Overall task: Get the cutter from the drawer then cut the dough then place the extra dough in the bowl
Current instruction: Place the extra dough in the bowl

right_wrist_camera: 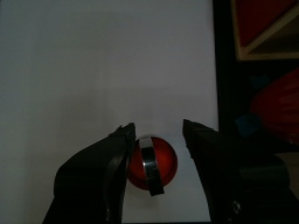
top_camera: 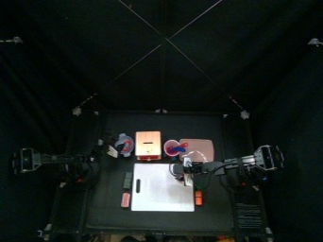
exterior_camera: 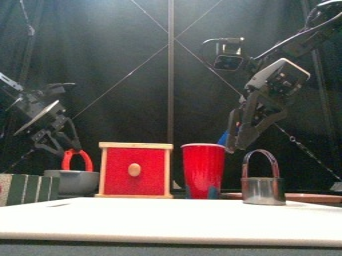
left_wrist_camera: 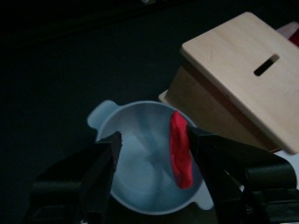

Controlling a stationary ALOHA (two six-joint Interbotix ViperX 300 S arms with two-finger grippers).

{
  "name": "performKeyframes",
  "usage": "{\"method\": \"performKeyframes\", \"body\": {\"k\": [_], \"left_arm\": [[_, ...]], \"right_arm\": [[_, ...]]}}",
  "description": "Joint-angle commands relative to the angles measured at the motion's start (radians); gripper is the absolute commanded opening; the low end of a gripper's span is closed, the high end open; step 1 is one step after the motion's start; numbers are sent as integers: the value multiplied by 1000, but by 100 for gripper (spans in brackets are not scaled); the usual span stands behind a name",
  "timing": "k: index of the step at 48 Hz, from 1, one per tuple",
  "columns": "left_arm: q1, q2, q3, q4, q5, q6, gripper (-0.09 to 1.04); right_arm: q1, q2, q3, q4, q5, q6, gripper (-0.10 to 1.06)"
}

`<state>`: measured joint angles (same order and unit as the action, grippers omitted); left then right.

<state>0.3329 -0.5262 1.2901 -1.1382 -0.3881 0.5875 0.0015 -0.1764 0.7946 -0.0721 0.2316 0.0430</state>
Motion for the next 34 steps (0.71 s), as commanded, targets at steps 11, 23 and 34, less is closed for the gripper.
{"method": "performKeyframes", "body": {"k": [11, 23, 34], "left_arm": [[-6, -15, -35, 158, -20, 11, 94], [-273, -35, -61, 643, -86, -11, 93], [-387, -35, -107, 650, -164, -58, 93]], "right_arm": [[-28, -26, -28, 3, -215, -2, 84], [-92, -46, -8, -6, -627, -18, 84], [-110, -37, 15, 2, -684, -6, 84]]}}
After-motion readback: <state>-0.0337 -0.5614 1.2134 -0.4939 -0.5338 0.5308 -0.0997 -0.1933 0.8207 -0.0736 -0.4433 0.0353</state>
